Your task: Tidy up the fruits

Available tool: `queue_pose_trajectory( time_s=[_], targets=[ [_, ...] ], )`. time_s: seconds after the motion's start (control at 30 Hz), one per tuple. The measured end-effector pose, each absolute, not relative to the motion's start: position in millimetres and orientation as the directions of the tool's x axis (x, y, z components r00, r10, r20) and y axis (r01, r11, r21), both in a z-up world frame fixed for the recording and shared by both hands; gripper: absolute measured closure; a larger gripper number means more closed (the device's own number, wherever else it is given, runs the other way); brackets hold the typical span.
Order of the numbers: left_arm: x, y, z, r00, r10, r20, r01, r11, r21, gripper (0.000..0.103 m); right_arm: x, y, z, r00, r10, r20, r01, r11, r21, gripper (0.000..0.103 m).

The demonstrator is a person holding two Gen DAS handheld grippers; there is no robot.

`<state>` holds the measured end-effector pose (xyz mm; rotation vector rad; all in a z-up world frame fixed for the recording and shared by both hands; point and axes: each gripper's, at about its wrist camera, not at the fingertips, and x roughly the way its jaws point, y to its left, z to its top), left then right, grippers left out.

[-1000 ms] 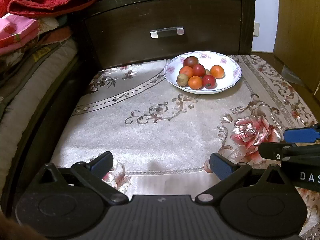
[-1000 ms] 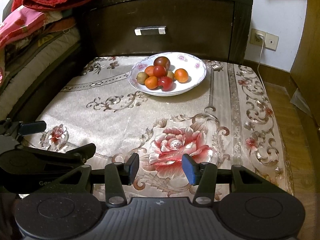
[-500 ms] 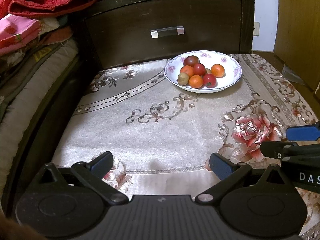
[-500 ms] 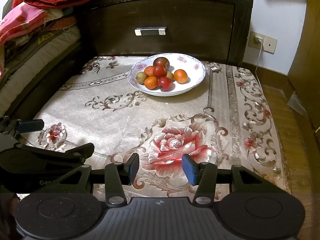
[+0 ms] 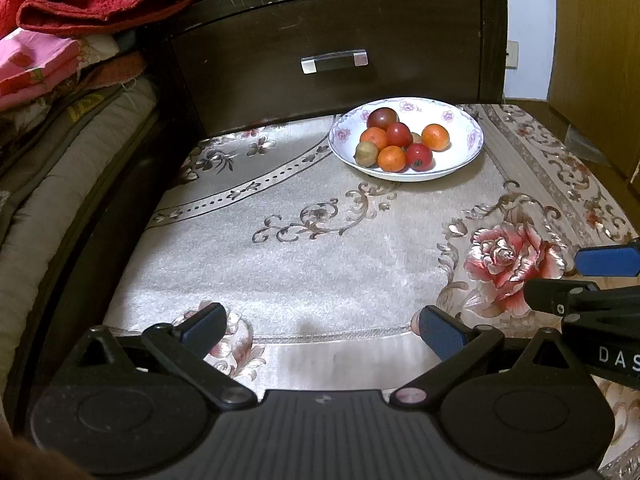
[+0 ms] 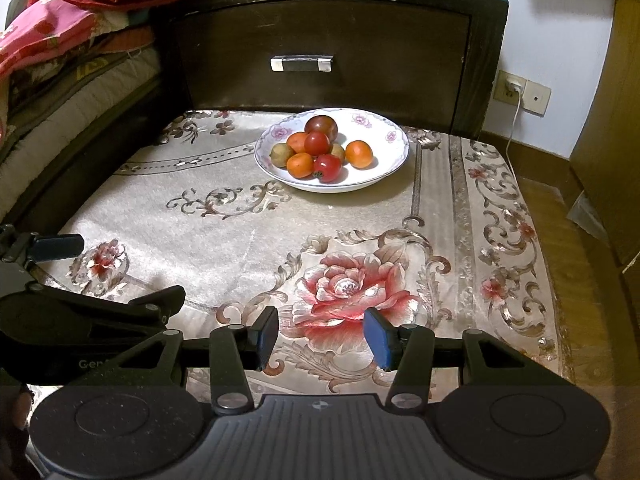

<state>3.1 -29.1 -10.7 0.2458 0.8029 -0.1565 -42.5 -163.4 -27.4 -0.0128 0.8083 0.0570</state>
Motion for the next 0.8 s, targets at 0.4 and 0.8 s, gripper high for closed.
queue_pose_trajectory(
  time_s=[0.4, 0.8],
  targets=[
    [-1.7, -28.3, -9.0, 0.7, -0.028, -0.714, 0.229, 0.955, 0.187, 0.0, -44.0, -162.2, -28.3, 0.69, 0.044, -0.723, -0.057, 0.998, 0.007, 0.057],
    [-2.1, -26.9, -8.9, 0.707, -0.021, -0.707, 0.218, 0.957, 0.189, 0.0, -45.0, -163.8, -28.0, 0.695, 0.04, -0.718, -0.052, 0.999, 0.005, 0.051]
  ],
)
